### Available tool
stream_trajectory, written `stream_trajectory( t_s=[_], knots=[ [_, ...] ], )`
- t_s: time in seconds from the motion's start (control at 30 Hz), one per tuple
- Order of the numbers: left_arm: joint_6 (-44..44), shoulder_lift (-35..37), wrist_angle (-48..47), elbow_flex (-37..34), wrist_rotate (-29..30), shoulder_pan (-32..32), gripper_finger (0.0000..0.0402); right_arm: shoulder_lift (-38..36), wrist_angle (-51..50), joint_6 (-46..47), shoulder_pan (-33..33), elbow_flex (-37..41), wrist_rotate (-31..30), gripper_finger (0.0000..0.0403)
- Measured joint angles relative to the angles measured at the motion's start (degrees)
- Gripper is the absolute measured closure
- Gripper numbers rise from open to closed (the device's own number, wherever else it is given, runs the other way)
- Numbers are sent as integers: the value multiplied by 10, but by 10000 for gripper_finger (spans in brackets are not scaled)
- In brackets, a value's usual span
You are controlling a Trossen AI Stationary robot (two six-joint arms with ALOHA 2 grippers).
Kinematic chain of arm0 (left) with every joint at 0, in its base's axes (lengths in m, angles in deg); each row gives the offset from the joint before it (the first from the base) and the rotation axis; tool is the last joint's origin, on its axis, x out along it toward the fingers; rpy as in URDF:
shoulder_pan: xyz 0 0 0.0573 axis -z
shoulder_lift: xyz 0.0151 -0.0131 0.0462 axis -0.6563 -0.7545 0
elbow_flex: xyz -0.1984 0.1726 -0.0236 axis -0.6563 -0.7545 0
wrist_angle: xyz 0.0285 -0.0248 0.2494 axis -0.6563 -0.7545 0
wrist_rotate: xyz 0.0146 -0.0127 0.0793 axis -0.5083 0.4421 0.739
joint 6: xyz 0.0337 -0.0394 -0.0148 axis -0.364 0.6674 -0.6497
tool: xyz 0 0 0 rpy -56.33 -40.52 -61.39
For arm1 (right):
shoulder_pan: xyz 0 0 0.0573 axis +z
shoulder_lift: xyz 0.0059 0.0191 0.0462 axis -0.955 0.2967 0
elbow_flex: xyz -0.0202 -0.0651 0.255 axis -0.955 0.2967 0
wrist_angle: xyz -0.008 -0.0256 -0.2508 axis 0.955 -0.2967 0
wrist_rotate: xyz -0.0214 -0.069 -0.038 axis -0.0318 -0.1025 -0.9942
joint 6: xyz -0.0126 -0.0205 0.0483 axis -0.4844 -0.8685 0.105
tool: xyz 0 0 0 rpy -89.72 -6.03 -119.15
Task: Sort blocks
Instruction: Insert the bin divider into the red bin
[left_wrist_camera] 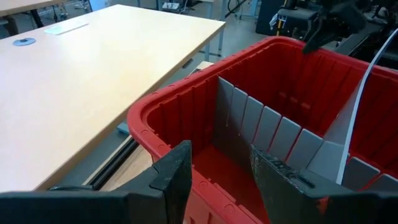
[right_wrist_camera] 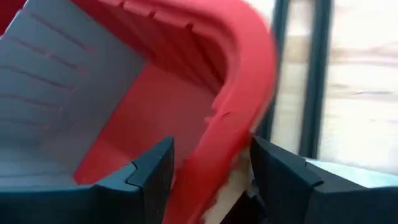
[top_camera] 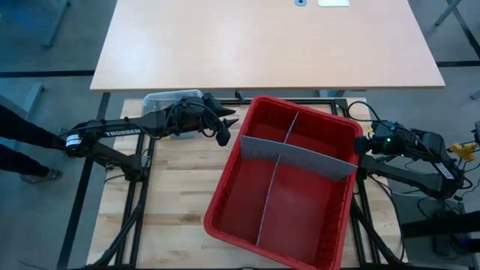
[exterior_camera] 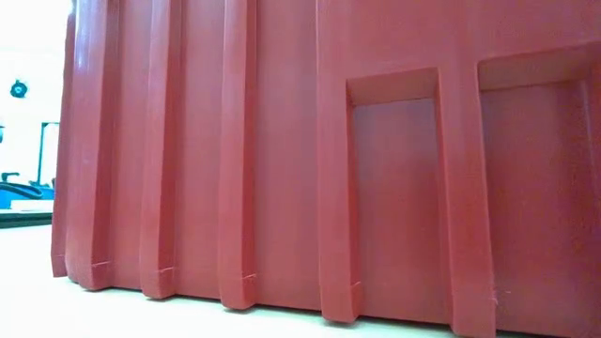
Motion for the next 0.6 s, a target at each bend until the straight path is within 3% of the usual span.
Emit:
stream_trajectory(
  t_s=[0.33,0.6],
  knots=[
    [-2,0,0,0,0,-6,260,8,194,-30,0,56,26,270],
    [-1,0,0,0,0,-6,260,91,276,-108,0,70,7,306]
  ],
)
